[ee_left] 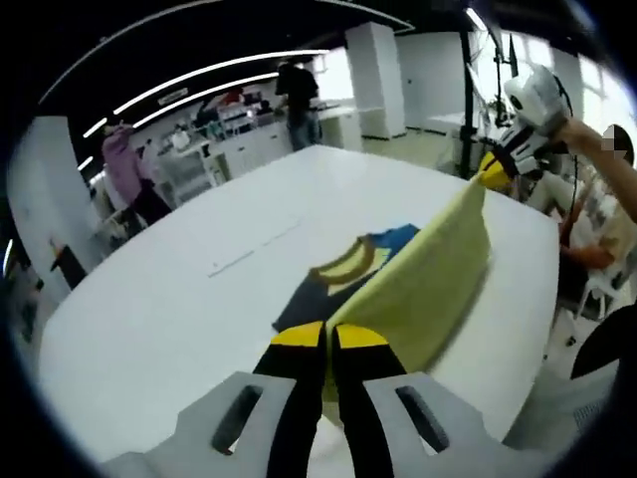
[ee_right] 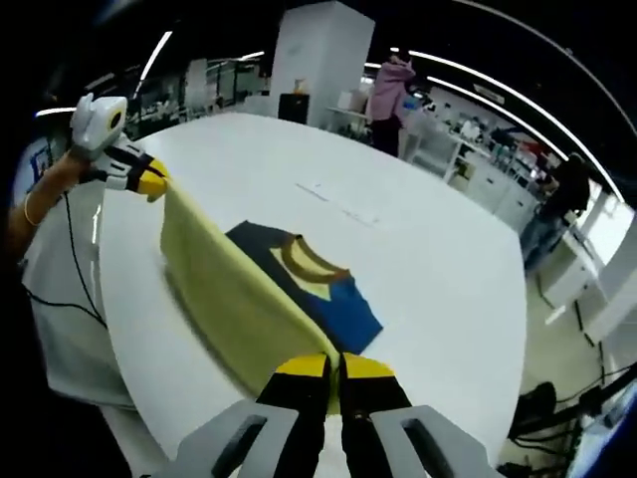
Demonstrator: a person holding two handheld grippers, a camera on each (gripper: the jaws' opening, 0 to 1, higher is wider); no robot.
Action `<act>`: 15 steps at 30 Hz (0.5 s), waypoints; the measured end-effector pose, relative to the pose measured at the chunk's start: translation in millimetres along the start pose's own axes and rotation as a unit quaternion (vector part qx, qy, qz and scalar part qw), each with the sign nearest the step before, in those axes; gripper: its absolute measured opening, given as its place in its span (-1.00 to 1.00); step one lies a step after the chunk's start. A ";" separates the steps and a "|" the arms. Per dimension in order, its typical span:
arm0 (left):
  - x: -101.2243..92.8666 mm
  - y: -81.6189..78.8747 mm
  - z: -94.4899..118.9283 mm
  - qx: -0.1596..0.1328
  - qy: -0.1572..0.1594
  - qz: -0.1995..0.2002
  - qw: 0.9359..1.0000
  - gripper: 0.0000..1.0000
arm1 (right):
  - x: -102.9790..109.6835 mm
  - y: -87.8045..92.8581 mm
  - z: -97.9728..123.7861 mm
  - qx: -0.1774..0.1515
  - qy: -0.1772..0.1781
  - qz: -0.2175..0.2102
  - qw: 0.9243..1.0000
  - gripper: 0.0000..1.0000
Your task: Fold the garment on the visible template until the final outline fits inside the template.
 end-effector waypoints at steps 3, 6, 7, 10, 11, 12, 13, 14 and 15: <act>5.6 -5.2 -3.1 -0.011 -0.007 0.001 1.000 -1.00 | -6.2 -6.6 -4.8 -0.008 0.019 0.011 1.000 -1.00; 12.8 -10.7 -7.7 -0.020 -0.019 -0.001 1.000 -1.00 | -10.6 -14.6 -9.1 -0.021 0.038 0.021 0.999 -1.00; 14.5 -11.5 -8.8 -0.020 -0.022 -0.001 1.000 -1.00 | -11.1 -15.9 -9.7 -0.023 0.041 0.024 0.999 -1.00; 20.6 -15.0 -12.6 -0.022 -0.032 -0.004 0.999 -1.00 | -14.6 -23.9 -15.0 -0.034 0.055 0.036 0.997 -1.00; 22.7 -16.2 -13.7 -0.024 -0.034 -0.003 0.999 -1.00 | -15.5 -25.2 -16.6 -0.034 0.058 0.039 0.997 -1.00; 25.0 -18.0 -15.5 -0.028 -0.036 -0.002 0.999 -1.00 | -17.7 -27.2 -19.2 -0.036 0.066 0.048 0.996 -1.00; 26.8 -19.2 -17.1 -0.030 -0.038 0.000 0.999 -1.00 | -19.1 -28.0 -21.2 -0.038 0.070 0.052 0.995 -1.00; 29.2 -20.9 -19.5 -0.035 -0.041 0.004 0.999 -1.00 | -20.6 -29.4 -24.0 -0.039 0.075 0.053 0.995 -1.00; 30.5 -21.6 -21.4 -0.036 -0.043 0.004 0.998 -1.00 | -21.7 -30.2 -26.0 -0.039 0.078 0.054 0.995 -1.00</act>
Point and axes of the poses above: the point that each gripper's makers call its tool centre point, and the gripper's own axes: z roughly backward along the fingers, x roughly to its left, y roughly out of its underside, the point moved 4 cm from there along z, roughly backward along the fingers, and after that the axes turned 9 degrees about y, right-handed, at the moved point
